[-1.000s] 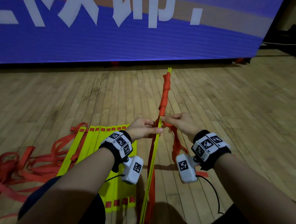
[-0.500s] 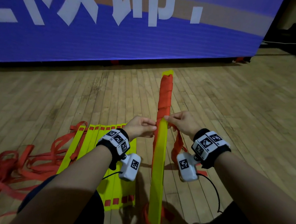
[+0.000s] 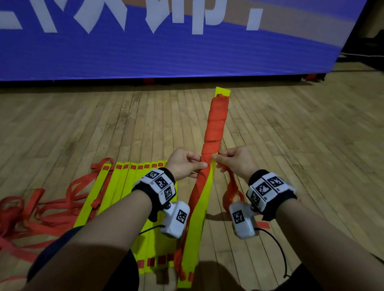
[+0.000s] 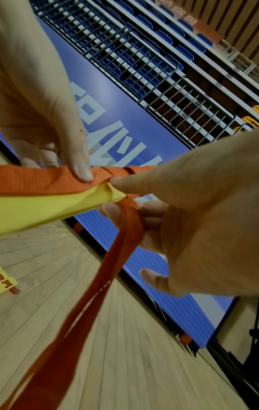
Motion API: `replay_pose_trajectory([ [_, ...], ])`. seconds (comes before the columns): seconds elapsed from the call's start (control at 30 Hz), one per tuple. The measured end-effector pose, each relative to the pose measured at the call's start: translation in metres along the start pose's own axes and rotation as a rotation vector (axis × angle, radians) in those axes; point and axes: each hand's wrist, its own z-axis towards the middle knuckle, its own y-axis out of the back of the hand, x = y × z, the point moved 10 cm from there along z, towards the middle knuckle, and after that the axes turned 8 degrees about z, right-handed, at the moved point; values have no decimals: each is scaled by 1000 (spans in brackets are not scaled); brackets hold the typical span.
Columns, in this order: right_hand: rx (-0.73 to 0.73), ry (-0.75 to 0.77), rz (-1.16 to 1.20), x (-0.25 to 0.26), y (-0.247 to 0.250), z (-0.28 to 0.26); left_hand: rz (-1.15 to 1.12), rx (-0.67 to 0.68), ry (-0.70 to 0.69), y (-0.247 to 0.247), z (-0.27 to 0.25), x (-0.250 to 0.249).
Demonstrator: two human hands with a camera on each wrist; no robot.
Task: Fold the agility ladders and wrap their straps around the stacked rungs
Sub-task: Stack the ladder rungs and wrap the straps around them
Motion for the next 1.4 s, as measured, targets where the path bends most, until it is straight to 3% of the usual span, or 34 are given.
replay_pose_trajectory([
  [0.3, 23, -57, -1, 6, -9, -3, -38, -54, -14, 2, -3, -5],
  [0.57, -68, -55, -265, 1, -1, -2, -25, -41, -81, -9, -1, -9],
  [0.73, -5, -24, -199, 1, -3, 0, -171, 203, -8, -24, -1, 3],
  [0.83, 49, -3, -166, 5, -6, -2, -131, 381, 45, -40, -7, 10],
  [1.07, 176, 56, -32, 13, -13, -7, -112, 555, 58, -48, -16, 14],
  [1.13, 199, 62, 6, 13, -14, -6, -132, 546, 57, -46, -17, 13],
  [1.27, 154, 61, 52, 16, -7, -4, -120, 396, 25, -34, -11, 10],
  [1.4, 110, 88, -17, 17, -7, -2, -105, 325, 8, -29, -9, 8],
])
